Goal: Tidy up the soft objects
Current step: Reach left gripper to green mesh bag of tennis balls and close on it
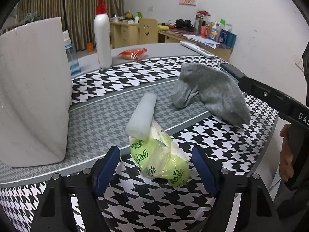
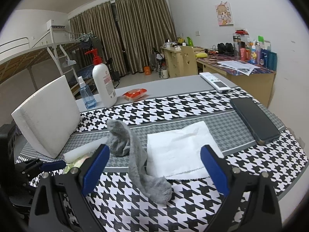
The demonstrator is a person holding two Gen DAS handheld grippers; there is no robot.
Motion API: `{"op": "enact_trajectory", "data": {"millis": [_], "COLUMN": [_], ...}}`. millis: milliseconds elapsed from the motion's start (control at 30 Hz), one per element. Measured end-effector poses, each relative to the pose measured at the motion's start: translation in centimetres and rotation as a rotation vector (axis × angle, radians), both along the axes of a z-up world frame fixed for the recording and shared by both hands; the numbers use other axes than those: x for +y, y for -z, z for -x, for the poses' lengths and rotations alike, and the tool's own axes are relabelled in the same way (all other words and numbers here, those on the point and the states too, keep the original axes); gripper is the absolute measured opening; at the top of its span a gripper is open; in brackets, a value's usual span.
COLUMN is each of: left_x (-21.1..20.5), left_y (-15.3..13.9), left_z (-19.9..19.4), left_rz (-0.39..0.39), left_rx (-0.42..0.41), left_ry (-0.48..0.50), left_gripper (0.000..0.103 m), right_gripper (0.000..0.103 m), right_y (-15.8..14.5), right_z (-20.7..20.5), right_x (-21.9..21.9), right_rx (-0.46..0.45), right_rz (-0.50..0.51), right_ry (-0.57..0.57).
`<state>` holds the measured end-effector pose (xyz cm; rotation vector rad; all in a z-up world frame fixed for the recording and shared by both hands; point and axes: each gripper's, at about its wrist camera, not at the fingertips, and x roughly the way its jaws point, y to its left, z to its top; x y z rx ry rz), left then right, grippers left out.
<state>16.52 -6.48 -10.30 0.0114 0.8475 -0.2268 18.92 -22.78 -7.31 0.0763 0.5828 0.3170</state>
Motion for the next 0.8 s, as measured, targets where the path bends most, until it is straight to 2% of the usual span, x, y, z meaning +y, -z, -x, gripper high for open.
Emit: {"op": "enact_trajectory", "data": {"millis": [167,333,467,500,700,767,800], "left_x": [-0.1,-0.1,0.0,0.0,0.0,0.1,0.1], "left_y": [0.3,0.5,0.7,0.7,0.7,0.7,0.6], "left_z": [-0.2,-0.4,-0.5,-0.5,-0.4,-0.3,-0.3], "left_rz": [0.002,0.004,0.016,0.02,0.029,0.032,0.034], "left_rx": [0.023,0.034,0.041,0.042,0.041,0.04,0.039], "left_ry": [0.003,0.006,0.007,0.008,0.025,0.03,0.033], "left_gripper": [0.062,0.056,0.046,0.042,0.038,0.037,0.037], "right_gripper": [0.097,0.097,0.095,0.089,0.063,0.052,0.042], "right_y": [-0.1,-0.1,0.1,0.2,1.0,1.2,1.2], "right_z": [-0.3,-0.5,-0.8,-0.9,-1.6,-1.7,-1.8], "right_x": [0.8,1.7,2.3,2.5,3.1,3.3,3.3], "right_rx": [0.005,0.003,0.012,0.013,0.069,0.082,0.089], "right_rz": [0.028,0.042,0.047,0.048,0.047,0.048,0.048], "right_ry": [-0.016,-0.049,-0.074,-0.08,-0.108,-0.112,-0.115]}}
